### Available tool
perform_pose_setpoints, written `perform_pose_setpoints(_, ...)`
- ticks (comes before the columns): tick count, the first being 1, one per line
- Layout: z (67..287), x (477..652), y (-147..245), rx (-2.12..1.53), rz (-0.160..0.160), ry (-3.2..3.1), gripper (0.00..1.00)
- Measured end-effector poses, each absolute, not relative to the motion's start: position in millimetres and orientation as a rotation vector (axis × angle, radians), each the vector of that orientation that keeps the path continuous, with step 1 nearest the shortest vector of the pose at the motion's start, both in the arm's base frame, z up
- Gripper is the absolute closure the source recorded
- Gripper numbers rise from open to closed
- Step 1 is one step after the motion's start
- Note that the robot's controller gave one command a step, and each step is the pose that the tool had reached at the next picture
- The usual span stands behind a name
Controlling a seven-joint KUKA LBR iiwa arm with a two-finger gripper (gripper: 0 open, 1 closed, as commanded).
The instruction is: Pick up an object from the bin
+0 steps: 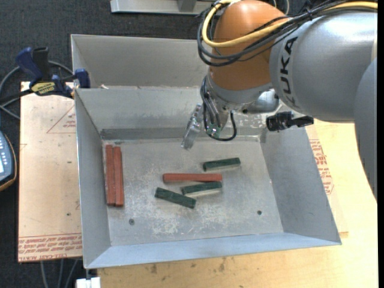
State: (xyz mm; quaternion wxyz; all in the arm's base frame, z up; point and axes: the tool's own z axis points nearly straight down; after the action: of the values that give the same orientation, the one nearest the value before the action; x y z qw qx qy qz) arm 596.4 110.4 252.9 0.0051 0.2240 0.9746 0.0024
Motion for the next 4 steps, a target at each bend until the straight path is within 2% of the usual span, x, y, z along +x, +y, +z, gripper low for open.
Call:
perform_pose_setpoints(1,185,595.0,156,0.407,0.001,3.118,1.00)
perform_pose_setpoints(2,186,596.1,155,0.409,0.001,3.114,0.00)
perform_pose_setpoints(3,72,545.1,107,0.403,-0.003,3.121,0.00)
perform_pose_setpoints(4,79,549.5,110,0.398,0.006,3.110,1.00)
